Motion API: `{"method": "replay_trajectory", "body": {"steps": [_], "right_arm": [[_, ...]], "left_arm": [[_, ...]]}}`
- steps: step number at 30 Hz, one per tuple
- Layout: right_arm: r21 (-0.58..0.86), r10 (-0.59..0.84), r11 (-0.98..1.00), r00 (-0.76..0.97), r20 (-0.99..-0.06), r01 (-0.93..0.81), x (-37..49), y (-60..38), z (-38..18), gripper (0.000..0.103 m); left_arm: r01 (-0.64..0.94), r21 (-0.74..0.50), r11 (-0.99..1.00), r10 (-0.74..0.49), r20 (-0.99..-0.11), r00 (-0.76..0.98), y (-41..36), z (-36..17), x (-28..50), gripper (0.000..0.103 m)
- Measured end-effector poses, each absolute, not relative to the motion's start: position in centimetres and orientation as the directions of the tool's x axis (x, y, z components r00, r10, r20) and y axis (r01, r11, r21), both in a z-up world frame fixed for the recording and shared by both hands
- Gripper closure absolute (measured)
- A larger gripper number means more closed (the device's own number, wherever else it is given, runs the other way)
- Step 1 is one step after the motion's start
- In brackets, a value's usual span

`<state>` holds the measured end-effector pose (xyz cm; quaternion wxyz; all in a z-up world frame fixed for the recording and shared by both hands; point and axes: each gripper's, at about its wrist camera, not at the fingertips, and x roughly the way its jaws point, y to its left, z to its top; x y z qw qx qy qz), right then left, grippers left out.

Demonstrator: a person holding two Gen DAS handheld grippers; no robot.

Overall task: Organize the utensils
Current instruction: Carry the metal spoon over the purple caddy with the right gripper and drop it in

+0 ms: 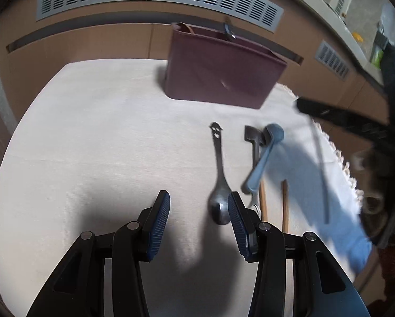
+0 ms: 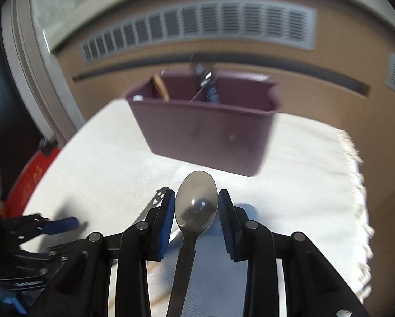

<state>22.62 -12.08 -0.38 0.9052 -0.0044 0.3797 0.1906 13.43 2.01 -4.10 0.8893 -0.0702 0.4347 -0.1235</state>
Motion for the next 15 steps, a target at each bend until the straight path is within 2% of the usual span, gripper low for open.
{"method": "replay_trajectory", "body": {"steps": [6, 12, 15], "right_arm": [[0.146, 0.341, 0.934, 0.684, -0.645, -0.327, 19.0, -16.5, 0.7, 0.073], [0.142, 0.336, 0.936, 0.695, -0.636, -0.323, 18.1, -16.6, 0.3, 0.073], [0.136, 0.329, 0.938, 0.7, -0.633, -0.319, 17.8, -16.4, 0.1, 0.073]], "left_arm": [[0.175, -0.16, 0.971, -0.233, -0.779, 0.582, -1.1, -4.9, 13.6, 0.057], [0.15, -0.087, 0.985, -0.159, -0.8, 0.579, -1.8, -5.8, 14.6, 0.057], [0.139, -0.075, 0.987, -0.143, -0.802, 0.581, -1.9, -5.9, 14.6, 0.061]]}}
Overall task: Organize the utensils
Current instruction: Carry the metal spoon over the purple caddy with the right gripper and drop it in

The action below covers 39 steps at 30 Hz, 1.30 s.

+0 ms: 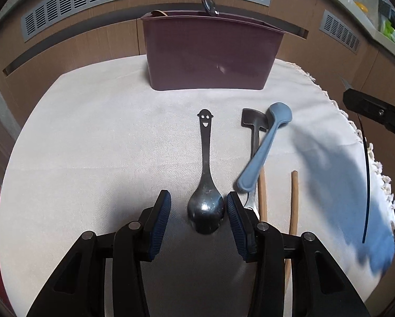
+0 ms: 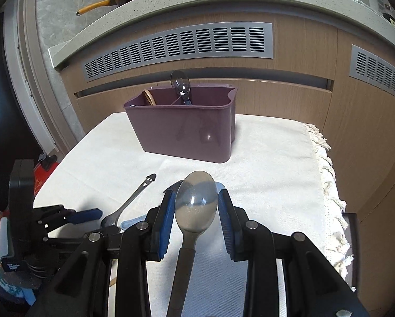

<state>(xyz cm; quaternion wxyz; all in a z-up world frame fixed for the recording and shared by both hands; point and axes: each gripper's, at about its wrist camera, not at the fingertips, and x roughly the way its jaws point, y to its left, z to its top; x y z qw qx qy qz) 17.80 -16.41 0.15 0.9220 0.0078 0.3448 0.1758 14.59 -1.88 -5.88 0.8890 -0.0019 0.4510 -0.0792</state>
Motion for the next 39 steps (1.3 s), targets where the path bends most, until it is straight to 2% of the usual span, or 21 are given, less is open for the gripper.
{"method": "replay_trajectory", "body": {"steps": [1, 2, 5, 8, 13, 19, 24, 26, 29, 33, 36, 39], "right_arm": [[0.134, 0.327, 0.939, 0.703, -0.632, -0.316, 17.7, -16.5, 0.1, 0.073], [0.135, 0.327, 0.939, 0.704, -0.63, -0.316, 17.6, -16.5, 0.1, 0.073], [0.142, 0.326, 0.941, 0.714, -0.619, -0.307, 17.5, -16.7, 0.4, 0.073], [0.138, 0.326, 0.942, 0.733, -0.597, -0.307, 16.9, -16.9, 1.1, 0.073], [0.137, 0.327, 0.943, 0.761, -0.56, -0.304, 16.2, -17.1, 2.5, 0.073], [0.134, 0.331, 0.942, 0.777, -0.535, -0.308, 16.3, -16.7, 3.6, 0.073], [0.119, 0.329, 0.942, 0.784, -0.526, -0.315, 16.3, -16.2, 3.8, 0.073], [0.107, 0.326, 0.942, 0.795, -0.512, -0.318, 16.5, -16.2, 4.3, 0.073], [0.066, 0.332, 0.939, 0.843, -0.424, -0.337, 16.8, -16.1, 8.3, 0.073], [-0.011, 0.307, 0.95, 0.94, -0.15, -0.312, 17.2, -16.1, 17.7, 0.073], [0.0, 0.292, 0.956, 0.956, -0.018, -0.292, 18.6, -16.1, 21.3, 0.073], [0.019, 0.311, 0.95, 0.95, 0.017, -0.312, 20.9, -15.7, 21.8, 0.073]], "left_arm": [[0.131, -0.07, 0.989, -0.133, -0.801, 0.583, -1.8, -5.9, 14.6, 0.07], [0.126, -0.072, 0.989, -0.133, -0.801, 0.584, -1.6, -5.8, 14.5, 0.074], [0.121, -0.115, 0.986, -0.166, -0.76, 0.628, -0.3, -4.0, 14.1, 0.074], [0.132, -0.071, 0.989, -0.146, -0.668, 0.729, 0.8, -0.3, 13.1, 0.074], [0.171, -0.039, 0.984, -0.162, -0.579, 0.799, 1.5, 4.1, 13.2, 0.074], [0.191, -0.071, 0.979, -0.198, -0.555, 0.808, 2.1, 6.1, 14.3, 0.074], [0.207, -0.041, 0.977, -0.197, -0.526, 0.827, 1.4, 7.6, 14.1, 0.074], [0.233, -0.011, 0.972, -0.208, -0.495, 0.843, 1.0, 9.8, 14.1, 0.074], [0.254, 0.04, 0.966, -0.22, -0.383, 0.897, 0.8, 16.1, 14.6, 0.074], [0.282, -0.012, 0.959, -0.273, -0.29, 0.917, 2.1, 21.9, 16.7, 0.074], [0.278, -0.022, 0.96, -0.274, -0.269, 0.923, 2.8, 23.1, 19.1, 0.074], [0.292, -0.054, 0.955, -0.294, -0.3, 0.907, 3.5, 22.4, 21.9, 0.074]]}}
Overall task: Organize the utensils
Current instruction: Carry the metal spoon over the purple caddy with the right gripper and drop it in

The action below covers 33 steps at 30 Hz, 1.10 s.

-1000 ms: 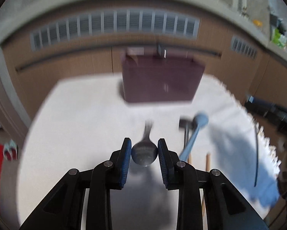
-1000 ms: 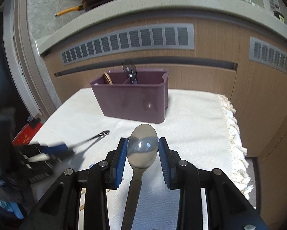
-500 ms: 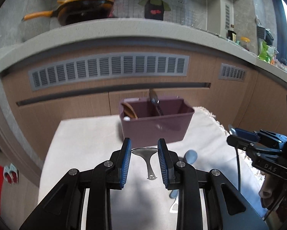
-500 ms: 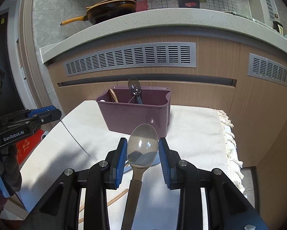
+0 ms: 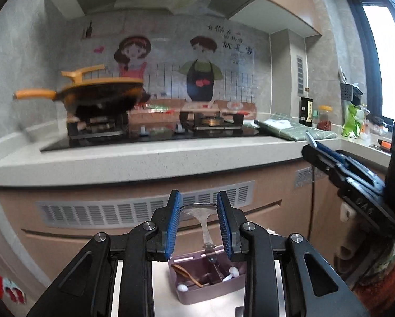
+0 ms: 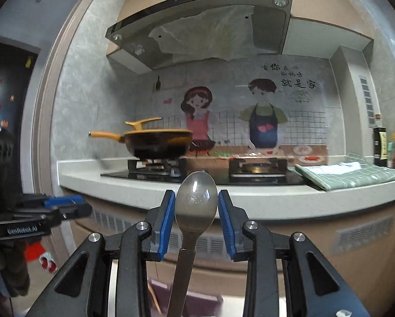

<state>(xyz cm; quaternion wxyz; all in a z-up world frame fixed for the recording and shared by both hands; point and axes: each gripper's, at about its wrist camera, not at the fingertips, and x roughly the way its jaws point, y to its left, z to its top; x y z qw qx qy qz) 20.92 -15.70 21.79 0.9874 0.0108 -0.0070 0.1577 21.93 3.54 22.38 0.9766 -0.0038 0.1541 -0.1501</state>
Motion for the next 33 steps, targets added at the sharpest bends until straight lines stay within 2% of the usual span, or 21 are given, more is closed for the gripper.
{"method": "replay_trajectory", "body": {"steps": [7, 14, 24, 29, 31, 33], "right_arm": [[0.023, 0.277, 0.961, 0.958, -0.077, -0.276, 27.1, -13.9, 17.6, 0.073], [0.028, 0.274, 0.962, 0.952, -0.135, -0.273, 30.9, -13.3, 13.8, 0.073], [-0.004, 0.25, 0.967, 0.95, -0.188, -0.255, 34.6, -12.2, 9.5, 0.073], [0.053, 0.294, 0.956, 0.92, -0.26, -0.29, 35.2, -13.0, 7.6, 0.07], [0.126, 0.39, 0.921, 0.855, -0.343, -0.369, 35.8, -13.6, 6.6, 0.07], [0.164, 0.392, 0.92, 0.829, -0.399, -0.357, 35.9, -14.2, 6.2, 0.07]], "left_arm": [[0.31, -0.153, 0.938, -0.346, -0.411, 0.843, 4.2, 17.8, 27.7, 0.074], [0.302, -0.164, 0.939, -0.344, -0.484, 0.805, 3.7, 14.1, 30.7, 0.074], [0.28, -0.209, 0.937, -0.349, -0.54, 0.766, 4.0, 10.7, 32.7, 0.074], [0.28, -0.241, 0.929, -0.369, -0.576, 0.73, 3.6, 9.0, 33.2, 0.074], [0.284, -0.26, 0.923, -0.385, -0.59, 0.71, 3.3, 8.4, 33.5, 0.067], [0.27, -0.249, 0.93, -0.366, -0.589, 0.721, 3.1, 8.4, 33.0, 0.057]]}}
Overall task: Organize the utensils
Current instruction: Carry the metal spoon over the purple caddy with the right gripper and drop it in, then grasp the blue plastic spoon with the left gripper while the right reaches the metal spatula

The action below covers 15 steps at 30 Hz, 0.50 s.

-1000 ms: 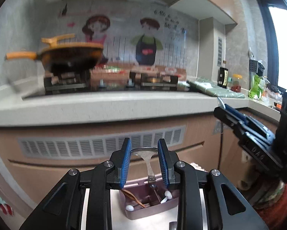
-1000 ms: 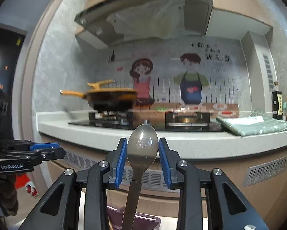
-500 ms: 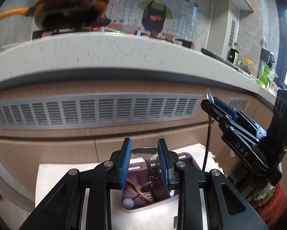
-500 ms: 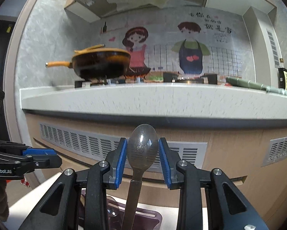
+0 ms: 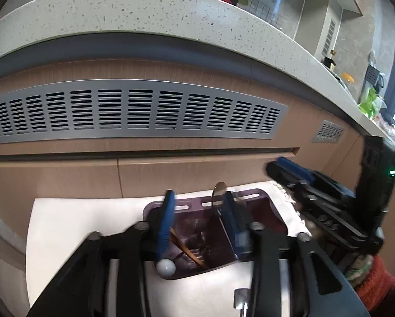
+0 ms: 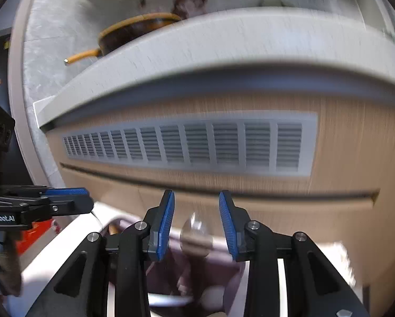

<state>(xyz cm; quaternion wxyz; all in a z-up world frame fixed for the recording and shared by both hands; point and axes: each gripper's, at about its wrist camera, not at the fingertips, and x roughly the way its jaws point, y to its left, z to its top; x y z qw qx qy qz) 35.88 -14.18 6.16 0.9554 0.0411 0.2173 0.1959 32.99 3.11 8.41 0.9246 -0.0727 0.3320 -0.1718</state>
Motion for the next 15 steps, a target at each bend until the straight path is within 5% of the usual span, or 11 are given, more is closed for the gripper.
{"method": "replay_trajectory", "body": {"steps": [7, 15], "right_arm": [[0.167, 0.344, 0.939, 0.853, -0.392, -0.302, 29.9, -17.1, 8.2, 0.068], [0.097, 0.314, 0.936, 0.679, -0.663, -0.337, 24.5, -15.0, 0.7, 0.068]], "left_arm": [[0.228, -0.154, 0.961, -0.276, -0.518, 0.81, 3.0, 10.7, 28.0, 0.054], [0.151, -0.114, 0.982, -0.189, -0.647, 0.739, 3.7, 3.8, 22.4, 0.054]]}}
